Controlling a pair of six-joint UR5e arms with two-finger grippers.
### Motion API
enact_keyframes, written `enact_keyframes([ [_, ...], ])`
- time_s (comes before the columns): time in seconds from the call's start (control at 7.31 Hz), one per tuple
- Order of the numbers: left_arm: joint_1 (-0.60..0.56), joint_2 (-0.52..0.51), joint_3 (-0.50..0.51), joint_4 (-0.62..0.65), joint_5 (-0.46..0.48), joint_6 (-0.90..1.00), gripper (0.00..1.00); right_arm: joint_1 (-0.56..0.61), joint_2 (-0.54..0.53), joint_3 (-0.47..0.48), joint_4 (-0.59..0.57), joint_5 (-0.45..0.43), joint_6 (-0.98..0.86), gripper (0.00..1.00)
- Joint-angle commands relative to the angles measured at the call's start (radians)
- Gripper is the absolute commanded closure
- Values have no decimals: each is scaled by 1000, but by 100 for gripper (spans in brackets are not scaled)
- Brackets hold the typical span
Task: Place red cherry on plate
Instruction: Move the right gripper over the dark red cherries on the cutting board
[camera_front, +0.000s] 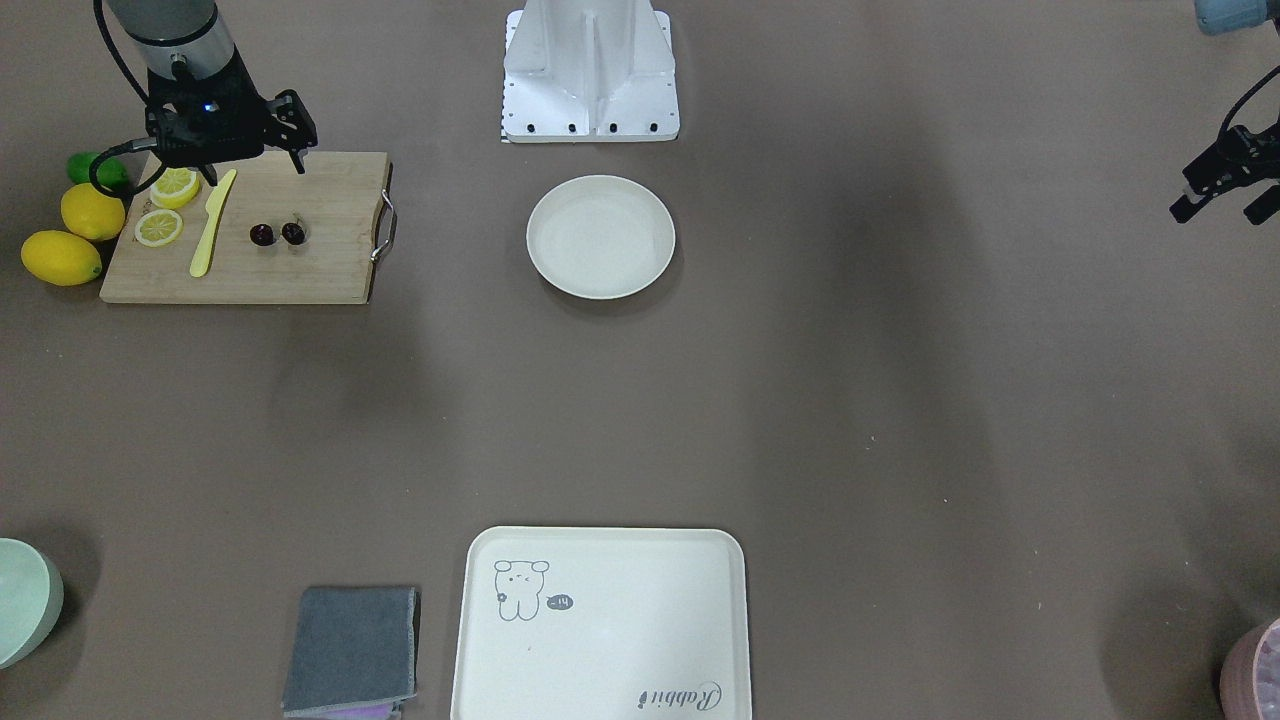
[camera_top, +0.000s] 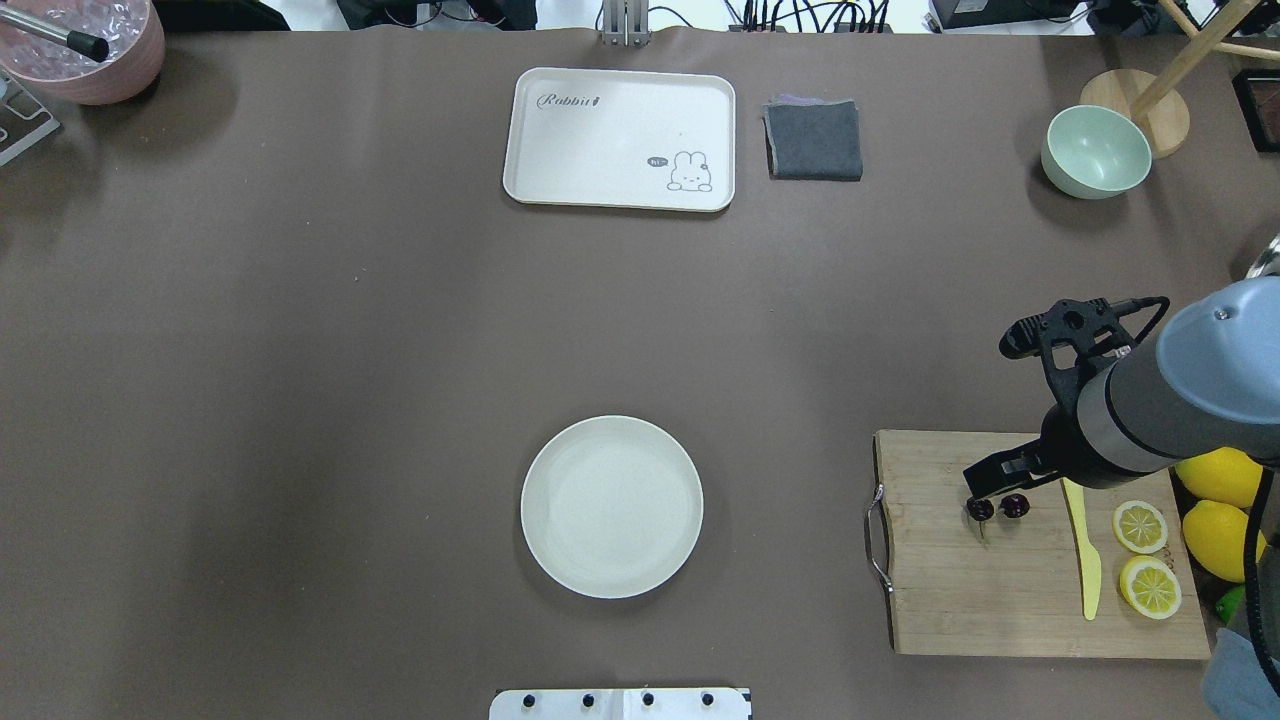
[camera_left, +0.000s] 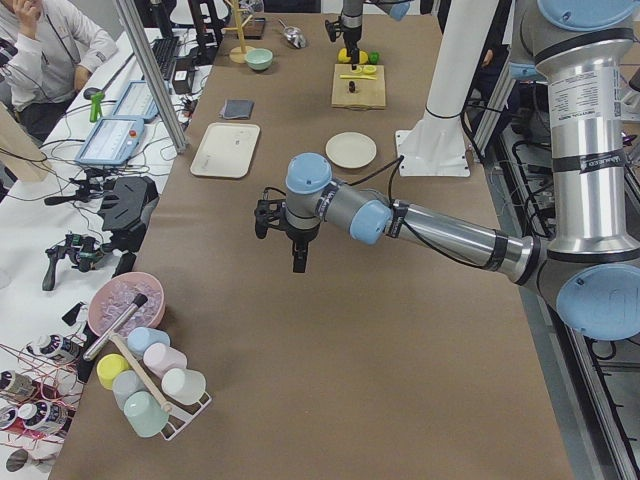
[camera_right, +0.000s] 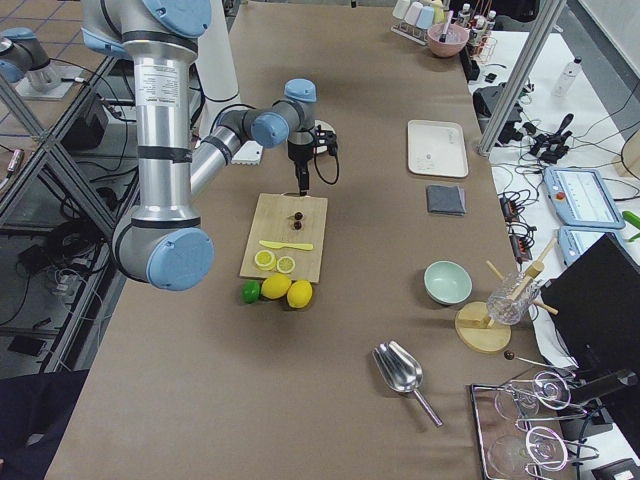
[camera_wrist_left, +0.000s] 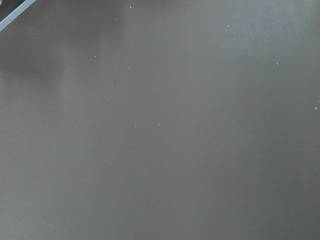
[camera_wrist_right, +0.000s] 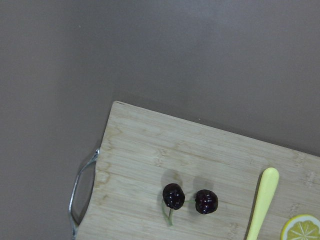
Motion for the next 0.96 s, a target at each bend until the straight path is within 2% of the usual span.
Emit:
enact_keyframes([
  [0.0, 0, -2, -1, 0, 1, 0, 3, -14, -76, -205, 359, -40, 67, 1],
  [0.27, 0, -4, -1, 0, 1, 0, 3, -29, -73, -243, 391, -64, 96, 2],
  [0.82, 0, -4, 2, -2, 1, 0, 3, -119, -81, -208, 404, -127, 239, 2],
])
